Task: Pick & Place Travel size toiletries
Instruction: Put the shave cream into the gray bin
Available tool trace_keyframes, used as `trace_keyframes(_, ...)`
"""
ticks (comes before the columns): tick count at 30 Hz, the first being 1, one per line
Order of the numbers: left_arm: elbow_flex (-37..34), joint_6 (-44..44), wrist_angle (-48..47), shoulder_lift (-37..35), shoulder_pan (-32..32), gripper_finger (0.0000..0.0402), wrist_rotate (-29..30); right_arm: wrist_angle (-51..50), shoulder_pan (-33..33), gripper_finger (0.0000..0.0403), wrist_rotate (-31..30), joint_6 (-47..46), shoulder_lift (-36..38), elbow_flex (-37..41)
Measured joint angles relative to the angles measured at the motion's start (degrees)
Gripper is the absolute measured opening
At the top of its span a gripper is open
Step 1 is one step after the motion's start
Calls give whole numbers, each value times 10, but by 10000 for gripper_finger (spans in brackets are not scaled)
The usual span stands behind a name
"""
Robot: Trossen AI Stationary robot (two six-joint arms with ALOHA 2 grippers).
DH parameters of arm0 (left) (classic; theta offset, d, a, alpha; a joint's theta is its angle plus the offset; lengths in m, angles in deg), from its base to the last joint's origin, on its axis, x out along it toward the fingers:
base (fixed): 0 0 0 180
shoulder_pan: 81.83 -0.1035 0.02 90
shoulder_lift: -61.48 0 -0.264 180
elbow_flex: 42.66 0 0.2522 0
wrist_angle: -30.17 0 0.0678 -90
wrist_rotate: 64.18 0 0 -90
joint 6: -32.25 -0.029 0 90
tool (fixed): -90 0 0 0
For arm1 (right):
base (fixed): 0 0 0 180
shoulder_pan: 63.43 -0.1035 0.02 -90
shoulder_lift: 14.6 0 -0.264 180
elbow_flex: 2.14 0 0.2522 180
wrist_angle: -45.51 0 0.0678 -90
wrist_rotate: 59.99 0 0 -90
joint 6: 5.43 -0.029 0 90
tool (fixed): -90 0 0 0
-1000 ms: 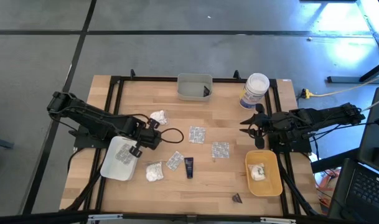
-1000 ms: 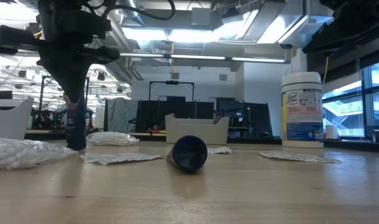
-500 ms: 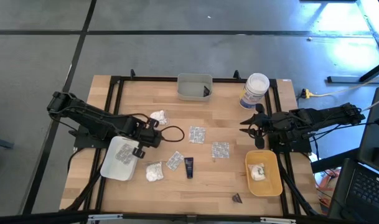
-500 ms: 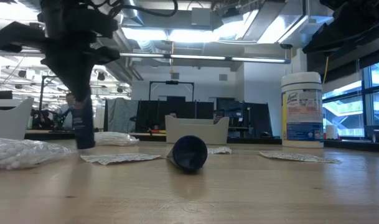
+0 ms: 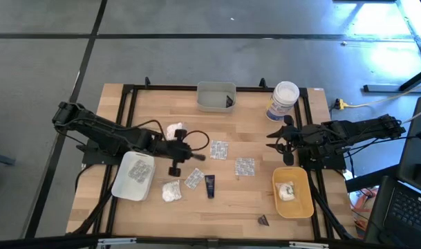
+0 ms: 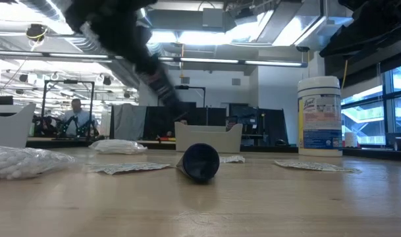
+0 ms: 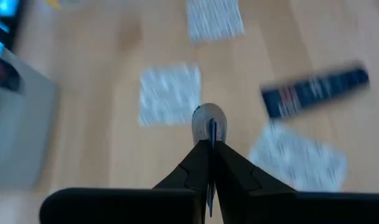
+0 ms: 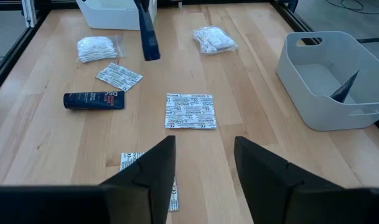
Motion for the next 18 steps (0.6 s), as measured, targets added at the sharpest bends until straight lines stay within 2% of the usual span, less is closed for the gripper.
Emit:
trace_keyframes(5, 0, -60, 118, 0, 0, 15, 61, 0, 0, 177, 0, 0, 0, 0)
trace_keyframes(12, 0, -187, 319, 0, -3, 15, 185, 0, 0, 185, 0, 0, 0, 0)
trace_keyframes(18, 0, -283, 472, 0, -35, 15, 212, 0, 0, 190, 0, 0, 0, 0)
